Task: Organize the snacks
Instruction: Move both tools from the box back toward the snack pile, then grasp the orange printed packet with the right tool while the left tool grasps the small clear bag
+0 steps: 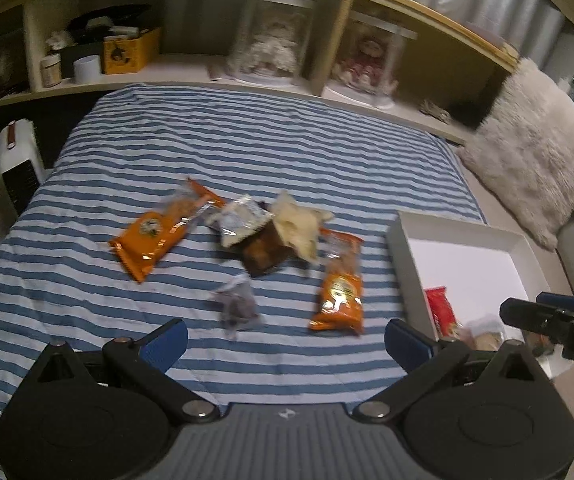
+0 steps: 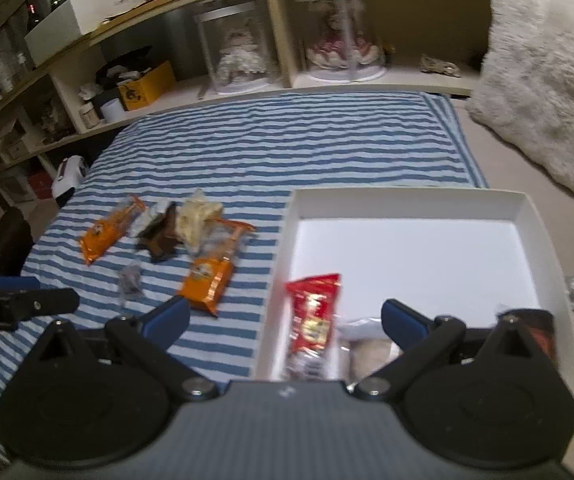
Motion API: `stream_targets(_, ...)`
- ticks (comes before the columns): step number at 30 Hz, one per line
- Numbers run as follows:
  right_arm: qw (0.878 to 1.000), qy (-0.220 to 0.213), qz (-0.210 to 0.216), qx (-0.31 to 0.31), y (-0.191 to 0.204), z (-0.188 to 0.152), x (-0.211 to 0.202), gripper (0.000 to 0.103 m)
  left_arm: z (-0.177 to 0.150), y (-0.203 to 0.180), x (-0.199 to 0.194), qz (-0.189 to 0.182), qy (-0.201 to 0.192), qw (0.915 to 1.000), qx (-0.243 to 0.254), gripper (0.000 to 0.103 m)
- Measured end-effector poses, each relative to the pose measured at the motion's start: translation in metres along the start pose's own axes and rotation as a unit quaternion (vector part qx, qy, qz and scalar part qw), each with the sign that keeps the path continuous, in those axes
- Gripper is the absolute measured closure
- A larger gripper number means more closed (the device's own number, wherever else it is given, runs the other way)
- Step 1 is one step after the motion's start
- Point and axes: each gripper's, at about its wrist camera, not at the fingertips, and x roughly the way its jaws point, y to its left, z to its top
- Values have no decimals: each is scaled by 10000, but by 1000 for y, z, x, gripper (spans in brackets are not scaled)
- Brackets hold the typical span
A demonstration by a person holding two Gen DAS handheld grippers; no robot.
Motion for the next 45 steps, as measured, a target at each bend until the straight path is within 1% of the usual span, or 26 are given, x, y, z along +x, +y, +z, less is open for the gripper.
stream_targets(4, 9999, -53, 122, -12, 23, 9, 15, 0, 5, 19, 6, 59, 8, 9995, -319, 0)
stream_targets(8, 9993, -164, 306, 109, 41, 16, 33, 0, 6, 37, 15, 122, -74, 9976, -678, 0)
stream_targets(11, 9987, -228, 351, 294, 56, 20, 52, 0, 4, 53, 26, 343, -213, 9927, -1134, 0)
stream_targets(13, 9983, -275, 264, 449, 63, 22, 66, 0, 1, 63, 35, 342, -212, 9887, -1444, 0)
stream_targets(14, 9981, -306, 242, 477, 66, 23, 72, 0, 1, 67, 41, 308, -141, 9876, -1536, 0)
stream_targets(17, 9978, -398, 197, 487, 73, 25, 92, 0, -1, 73, 56, 243, -62, 9876, -1549, 0)
stream_targets(20, 9976, -218, 327, 574, 74, 27, 112, 0, -1, 69, 69, 342, -43, 9890, -1440, 0)
stream_targets(23, 9944, -74, 521, 919, 69, 26, 130, 1, -3, 63, 83, 358, 89, 9909, -1294, 0)
stream_targets(24, 9933, -45, 545, 1016, 67, 25, 137, 2, -4, 62, 87, 357, 122, 9915, -1242, 0)
stream_targets(25, 9927, 7, 552, 1074, 65, 24, 143, 7, -5, 60, 91, 381, 140, 9920, -1192, 0)
stream_targets(26, 9922, 71, 560, 1112, 62, 24, 150, 14, -6, 58, 94, 379, 148, 9926, -1140, 0)
stream_targets(27, 9918, 126, 556, 1145, 60, 24, 155, 19, -6, 56, 97, 345, 157, 9934, -1081, 0)
stream_targets(28, 9912, 198, 526, 1198, 58, 23, 160, 26, -6, 54, 101, 331, 189, 9939, -1037, 0)
stream_targets(29, 9908, 267, 486, 1233, 56, 23, 165, 29, -7, 53, 104, 321, 238, 9941, -1011, 0)
stream_targets(31, 9916, 364, 390, 1176, 55, 21, 173, 32, -8, 52, 108, 206, 290, 9943, -1010, 0)
stream_targets(33, 9944, 400, 246, 944, 56, 18, 179, 35, -9, 55, 110, 117, 364, 9928, -1137, 0)
stream_targets(34, 9957, 427, 168, 805, 56, 16, 183, 41, -10, 56, 110, 82, 376, 9918, -1218, 2)
stream_targets(35, 9958, 484, 189, 748, 57, 13, 185, 45, -10, 57, 111, 58, 382, 9909, -1290, 4)
stream_targets(36, 9951, 530, 315, 770, 54, 11, 185, 48, -10, 57, 111, 27, 378, 9901, -1348, 7)
stream_targets(37, 9947, 537, 372, 799, 53, 9, 184, 50, -10, 58, 111, -8, 363, 9895, -1399, 12)
stream_targets(40, 9946, 652, 478, 653, 51, 6, 178, 52, -10, 60, 111, -100, 322, 9875, -1538, 20)
stream_targets(42, 9940, 777, 542, 537, 52, 4, 173, 52, -10, 59, 112, -190, 275, 9869, -1578, 23)
stream_targets(45, 9917, 1089, 620, 285, 55, -1, 161, 53, -8, 55, 116, -306, 284, 9865, -1581, 28)
